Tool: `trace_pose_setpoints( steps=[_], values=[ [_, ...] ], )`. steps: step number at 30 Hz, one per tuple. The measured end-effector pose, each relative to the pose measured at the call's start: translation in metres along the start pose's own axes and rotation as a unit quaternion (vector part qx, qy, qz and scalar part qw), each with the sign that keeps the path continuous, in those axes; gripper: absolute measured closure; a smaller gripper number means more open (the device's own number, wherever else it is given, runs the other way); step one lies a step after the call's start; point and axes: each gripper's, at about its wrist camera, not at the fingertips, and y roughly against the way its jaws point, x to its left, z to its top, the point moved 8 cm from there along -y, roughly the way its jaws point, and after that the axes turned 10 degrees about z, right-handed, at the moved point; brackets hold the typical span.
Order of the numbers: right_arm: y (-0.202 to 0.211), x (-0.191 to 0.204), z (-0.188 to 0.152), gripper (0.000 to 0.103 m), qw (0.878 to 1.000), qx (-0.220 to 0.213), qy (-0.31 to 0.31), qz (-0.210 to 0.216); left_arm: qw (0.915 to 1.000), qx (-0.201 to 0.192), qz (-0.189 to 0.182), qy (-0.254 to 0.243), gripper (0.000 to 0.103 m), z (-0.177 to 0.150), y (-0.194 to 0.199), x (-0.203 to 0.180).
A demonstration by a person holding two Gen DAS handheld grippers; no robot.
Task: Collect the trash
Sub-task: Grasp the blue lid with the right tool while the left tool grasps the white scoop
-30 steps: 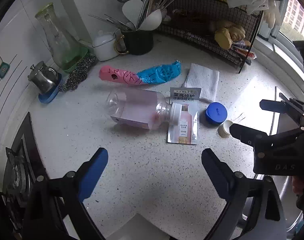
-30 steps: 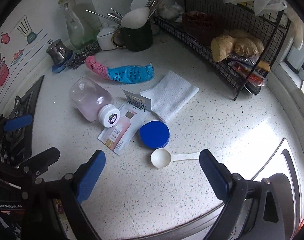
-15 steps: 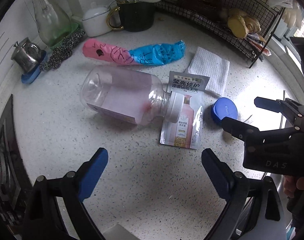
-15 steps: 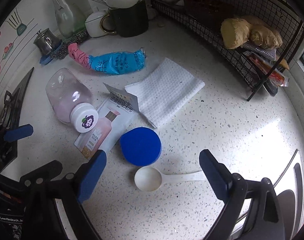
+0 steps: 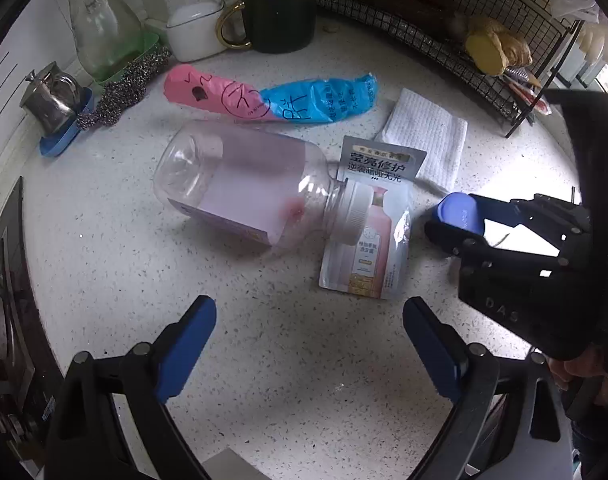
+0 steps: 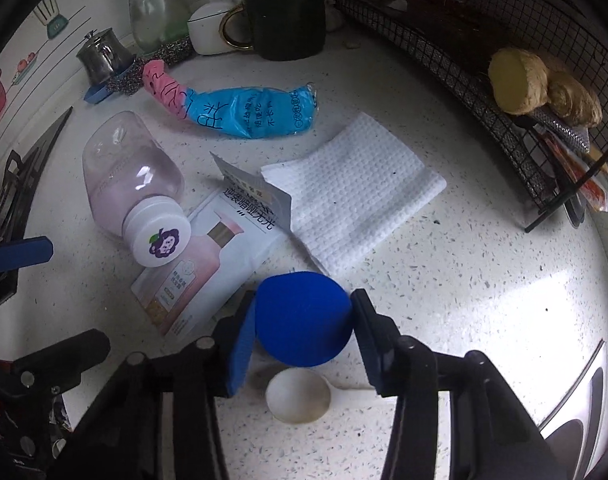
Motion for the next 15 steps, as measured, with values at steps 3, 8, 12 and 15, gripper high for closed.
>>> trace_pose_setpoints(
  steps=[3,8,12,15],
  values=[
    [0.003,0.005,-0.002,0.06,1.0,-0.005,-0.006,0.019,1.0,-0.005,0.0,-0.004,0.01,0.0,0.007,-0.001],
    [0.042,0.007,-0.004,0.06,0.999,-0.04,-0.021,0.024,0.9996,-0.023,-0.007,-0.014,0.01,0.005,0.028,-0.006],
    [0.074,-0.005,-0.013,0.06,0.997,-0.058,-0.046,0.009,0.9982,-0.041,-0.014,-0.041,0.01,0.011,0.044,-0.021],
    [0.095,-0.021,-0.029,0.06,0.995,-0.067,-0.071,-0.001,0.9961,-0.053,-0.019,-0.068,0.01,0.016,0.051,-0.039]
  ],
)
